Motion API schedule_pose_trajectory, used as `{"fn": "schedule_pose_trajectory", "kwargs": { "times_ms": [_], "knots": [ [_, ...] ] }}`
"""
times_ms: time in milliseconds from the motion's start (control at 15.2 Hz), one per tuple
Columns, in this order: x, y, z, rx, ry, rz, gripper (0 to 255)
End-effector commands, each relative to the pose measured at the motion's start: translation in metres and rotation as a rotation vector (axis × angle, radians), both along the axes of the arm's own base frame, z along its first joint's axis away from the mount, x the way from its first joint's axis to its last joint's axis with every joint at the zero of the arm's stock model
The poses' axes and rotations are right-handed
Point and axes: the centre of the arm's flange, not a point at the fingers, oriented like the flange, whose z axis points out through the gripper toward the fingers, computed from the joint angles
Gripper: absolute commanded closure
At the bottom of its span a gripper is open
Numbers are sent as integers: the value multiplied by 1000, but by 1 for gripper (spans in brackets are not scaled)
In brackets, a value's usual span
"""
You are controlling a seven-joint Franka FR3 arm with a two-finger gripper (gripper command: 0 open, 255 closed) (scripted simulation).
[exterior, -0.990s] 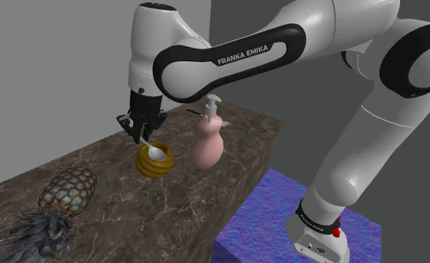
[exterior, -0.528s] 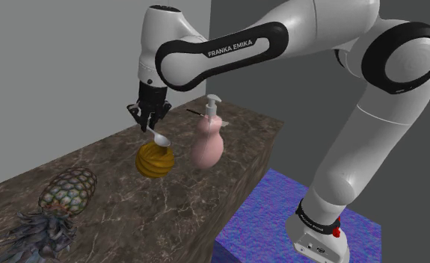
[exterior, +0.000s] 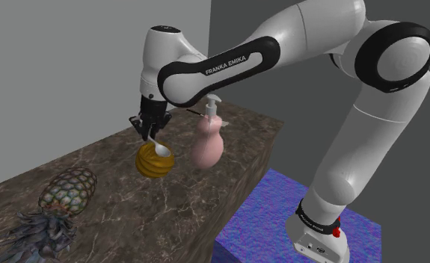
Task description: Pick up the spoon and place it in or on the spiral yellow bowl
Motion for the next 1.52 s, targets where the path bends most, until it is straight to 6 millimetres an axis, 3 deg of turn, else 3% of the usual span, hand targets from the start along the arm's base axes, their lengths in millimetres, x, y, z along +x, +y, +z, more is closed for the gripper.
{"fn": "schedule_pose_trajectory", "kwargs": {
  "times_ms": [0,264,792,858,1188,1452],
  "knots": [
    [0,-1,-11,0,0,0,255],
    [0,-1,-36,0,0,0,255],
    [0,-1,-36,0,0,0,255],
    [0,-1,-36,0,0,0,0],
    [0,-1,-36,0,0,0,0],
    [-12,-5,12,0,0,0,0]
  ]
}}
